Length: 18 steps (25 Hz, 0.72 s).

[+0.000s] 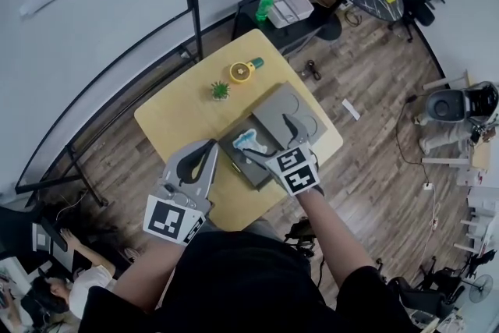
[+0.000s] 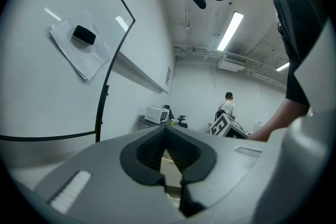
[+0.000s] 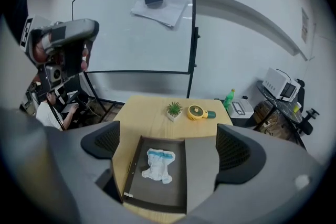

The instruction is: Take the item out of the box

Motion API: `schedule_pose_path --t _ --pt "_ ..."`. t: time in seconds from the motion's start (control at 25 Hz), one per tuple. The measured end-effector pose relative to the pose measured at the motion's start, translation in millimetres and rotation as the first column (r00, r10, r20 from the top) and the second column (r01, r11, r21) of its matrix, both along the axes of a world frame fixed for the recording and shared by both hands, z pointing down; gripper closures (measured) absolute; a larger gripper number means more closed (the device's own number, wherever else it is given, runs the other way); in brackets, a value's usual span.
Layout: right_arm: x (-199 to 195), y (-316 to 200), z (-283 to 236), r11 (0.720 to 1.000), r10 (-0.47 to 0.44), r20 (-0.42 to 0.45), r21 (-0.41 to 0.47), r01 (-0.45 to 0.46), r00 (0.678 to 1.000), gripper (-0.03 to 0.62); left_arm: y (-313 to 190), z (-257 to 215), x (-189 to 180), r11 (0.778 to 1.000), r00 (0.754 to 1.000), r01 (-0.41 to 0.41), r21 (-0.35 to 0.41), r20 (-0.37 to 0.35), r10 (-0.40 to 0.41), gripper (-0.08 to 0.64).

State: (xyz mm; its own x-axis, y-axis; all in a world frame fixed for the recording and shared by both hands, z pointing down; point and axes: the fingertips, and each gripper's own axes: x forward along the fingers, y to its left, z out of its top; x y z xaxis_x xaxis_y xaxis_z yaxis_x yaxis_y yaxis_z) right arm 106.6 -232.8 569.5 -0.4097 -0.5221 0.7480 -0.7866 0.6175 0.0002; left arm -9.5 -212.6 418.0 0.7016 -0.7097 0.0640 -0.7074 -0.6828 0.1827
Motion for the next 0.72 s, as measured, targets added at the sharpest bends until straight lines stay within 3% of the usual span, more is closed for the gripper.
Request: schedule_pose_path --t 0.28,0.64,0.72 --pt "-6 0 62 0.988 -0.066 -0.062 -0.145 0.056 0.996 0.014 2 15 -1 0.999 1.0 0.012 -0.034 -0.001 -0.012 0.561" --pt "-15 15 117 0.938 -0.15 -0.057 -0.322 0.124 0.987 0.021 8 34 -5 0.993 0.999 0.026 -0.116 0.023 -0.024 0.561" --pt "-17 18 126 0.931 -0.156 -0.055 -0.341 0.128 0.986 0.026 9 34 -7 0.995 0.999 0.031 -0.09 0.018 -0.03 0.561"
